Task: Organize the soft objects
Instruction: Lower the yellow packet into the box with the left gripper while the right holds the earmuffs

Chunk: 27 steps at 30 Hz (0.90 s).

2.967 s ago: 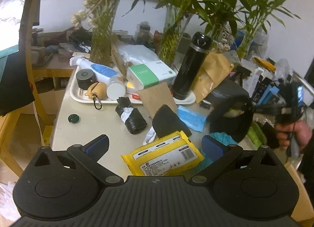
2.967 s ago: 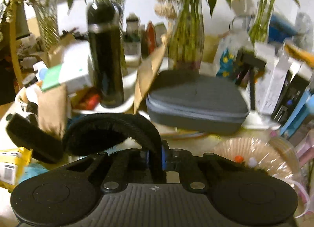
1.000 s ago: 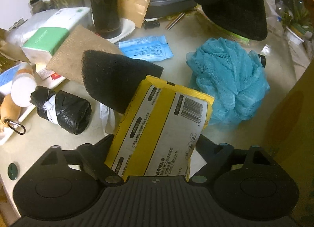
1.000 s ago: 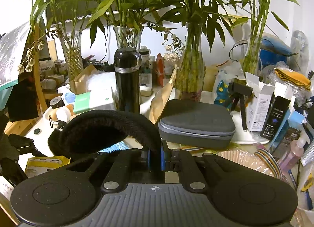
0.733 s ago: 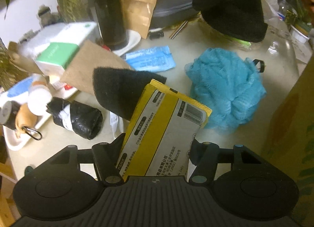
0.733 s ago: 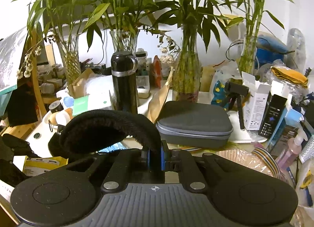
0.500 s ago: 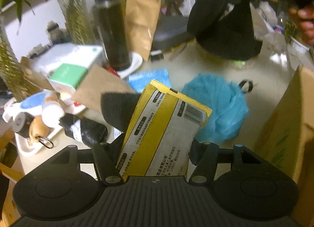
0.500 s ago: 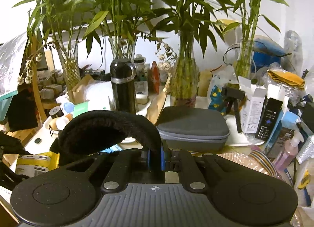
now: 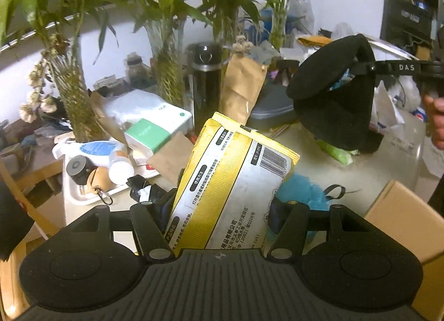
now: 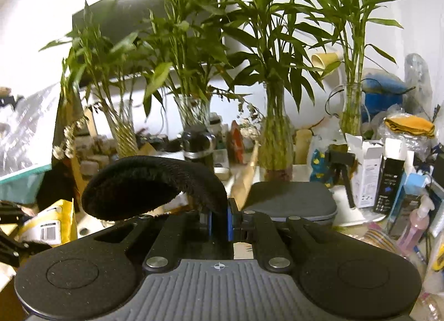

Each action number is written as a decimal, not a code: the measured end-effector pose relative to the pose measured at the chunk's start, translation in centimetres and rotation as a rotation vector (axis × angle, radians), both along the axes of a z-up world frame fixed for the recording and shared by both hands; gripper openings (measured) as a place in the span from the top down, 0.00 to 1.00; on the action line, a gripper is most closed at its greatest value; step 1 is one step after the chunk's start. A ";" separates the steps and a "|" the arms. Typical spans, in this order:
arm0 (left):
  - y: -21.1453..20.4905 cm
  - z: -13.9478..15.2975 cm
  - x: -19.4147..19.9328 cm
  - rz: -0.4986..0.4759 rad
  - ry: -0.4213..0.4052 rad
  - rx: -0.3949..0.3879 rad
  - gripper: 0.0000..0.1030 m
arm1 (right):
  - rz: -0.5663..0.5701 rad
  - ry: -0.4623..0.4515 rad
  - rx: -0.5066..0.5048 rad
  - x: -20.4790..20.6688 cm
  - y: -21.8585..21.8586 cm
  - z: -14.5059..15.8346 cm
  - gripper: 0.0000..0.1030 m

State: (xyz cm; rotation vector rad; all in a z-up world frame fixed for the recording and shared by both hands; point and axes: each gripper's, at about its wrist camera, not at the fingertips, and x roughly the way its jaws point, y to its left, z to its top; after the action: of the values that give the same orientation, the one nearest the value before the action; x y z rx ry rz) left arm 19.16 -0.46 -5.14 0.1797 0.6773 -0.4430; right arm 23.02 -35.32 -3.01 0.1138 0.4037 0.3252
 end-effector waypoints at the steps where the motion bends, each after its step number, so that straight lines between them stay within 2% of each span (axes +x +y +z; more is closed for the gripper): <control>1: -0.1 0.2 -0.3 0.009 -0.002 -0.003 0.41 | 0.005 -0.002 0.010 -0.3 0.0 0.1 0.88; 9: -0.1 2.6 -3.5 0.108 0.009 -0.068 0.41 | 0.104 -0.087 0.006 -4.0 0.9 1.1 0.88; 13: -0.3 3.7 -5.3 0.140 0.024 -0.065 0.41 | 0.160 -0.104 0.032 -6.1 1.2 1.6 0.88; 22: 0.1 4.6 -8.4 0.258 0.142 -0.110 0.41 | 0.209 -0.126 -0.030 -11.0 2.0 2.6 0.88; 27: -0.7 4.4 -10.3 0.181 0.134 -0.093 0.41 | 0.231 -0.142 -0.070 -13.5 1.6 3.1 0.88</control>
State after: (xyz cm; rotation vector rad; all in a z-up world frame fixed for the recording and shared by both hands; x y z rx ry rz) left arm 8.86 -1.21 -0.76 0.0000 0.7952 -0.3139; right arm 9.55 -33.70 0.07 -0.0250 0.2870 0.5433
